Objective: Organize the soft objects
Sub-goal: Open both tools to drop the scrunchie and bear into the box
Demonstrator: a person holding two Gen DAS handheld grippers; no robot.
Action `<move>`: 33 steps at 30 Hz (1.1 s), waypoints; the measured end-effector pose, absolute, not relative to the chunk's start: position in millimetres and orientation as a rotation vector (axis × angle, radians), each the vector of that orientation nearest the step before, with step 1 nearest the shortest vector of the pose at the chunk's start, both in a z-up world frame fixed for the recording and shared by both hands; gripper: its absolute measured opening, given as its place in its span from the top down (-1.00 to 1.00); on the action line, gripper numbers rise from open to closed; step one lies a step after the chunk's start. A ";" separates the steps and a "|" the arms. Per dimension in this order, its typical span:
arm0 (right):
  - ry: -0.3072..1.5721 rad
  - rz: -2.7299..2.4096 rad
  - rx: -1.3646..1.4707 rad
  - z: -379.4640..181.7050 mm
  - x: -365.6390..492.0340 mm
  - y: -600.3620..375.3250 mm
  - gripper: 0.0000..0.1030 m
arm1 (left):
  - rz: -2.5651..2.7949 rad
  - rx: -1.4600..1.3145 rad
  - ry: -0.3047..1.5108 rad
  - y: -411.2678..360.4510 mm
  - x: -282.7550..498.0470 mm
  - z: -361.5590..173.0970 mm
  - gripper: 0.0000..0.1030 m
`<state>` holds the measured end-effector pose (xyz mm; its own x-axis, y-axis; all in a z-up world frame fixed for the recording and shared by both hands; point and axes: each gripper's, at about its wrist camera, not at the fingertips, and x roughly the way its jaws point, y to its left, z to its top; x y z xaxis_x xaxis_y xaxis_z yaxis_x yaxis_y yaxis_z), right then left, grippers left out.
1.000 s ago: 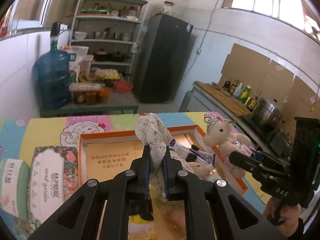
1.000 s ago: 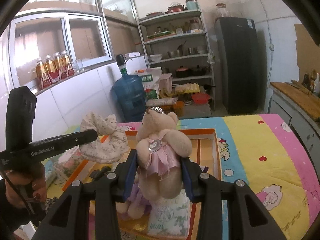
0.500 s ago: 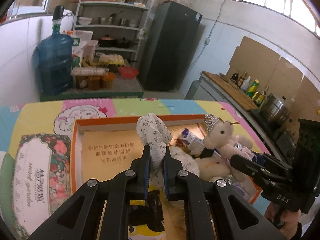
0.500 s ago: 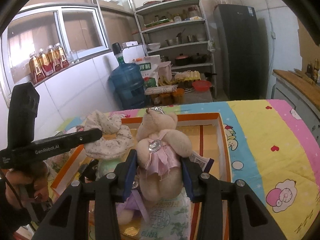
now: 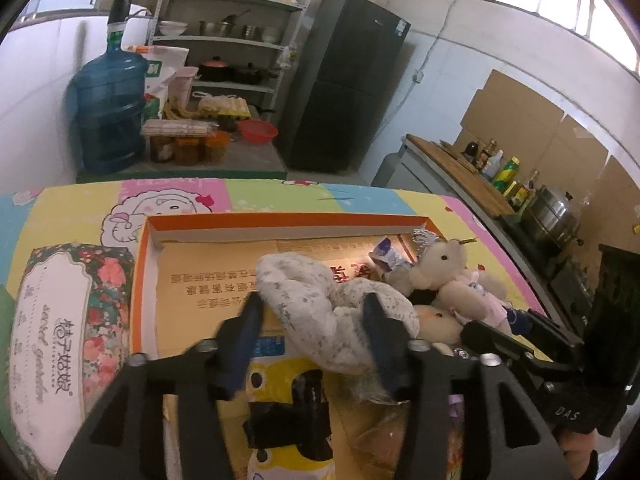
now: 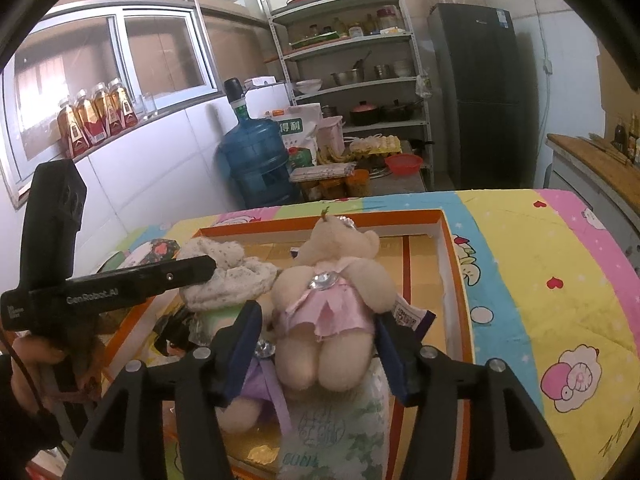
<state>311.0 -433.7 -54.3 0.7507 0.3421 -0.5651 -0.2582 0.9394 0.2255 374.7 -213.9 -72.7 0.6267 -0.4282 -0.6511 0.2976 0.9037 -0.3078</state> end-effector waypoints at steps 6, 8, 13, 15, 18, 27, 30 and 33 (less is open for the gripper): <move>0.637 0.322 0.148 -52.8 304.9 -434.7 -0.09 | -0.409 -0.153 0.775 -212.1 366.2 -69.5 -0.13; 0.630 0.315 0.146 -50.5 300.9 -435.2 -0.09 | -0.405 -0.147 0.765 -210.8 363.5 -67.2 -0.13; 0.604 0.293 0.136 -42.0 290.1 -437.7 -0.09 | -0.390 -0.123 0.722 -207.8 351.0 -55.7 -0.13; 0.583 0.284 0.135 -36.3 283.1 -438.9 -0.09 | -0.385 -0.110 0.694 -207.1 342.7 -49.3 -0.13; 0.563 0.281 0.132 -29.6 273.5 -438.3 -0.09 | -0.389 -0.095 0.662 -207.1 331.0 -40.3 -0.13; 0.507 0.297 0.094 -8.7 239.0 -420.4 -0.09 | -0.420 -0.080 0.593 -201.3 295.0 -16.8 -0.13; 0.485 0.306 0.084 -0.4 226.2 -413.5 -0.09 | -0.427 -0.079 0.572 -198.9 281.7 -9.9 -0.13; 0.471 0.317 0.081 5.6 215.9 -407.1 -0.09 | -0.428 -0.076 0.556 -194.1 270.0 -4.8 -0.13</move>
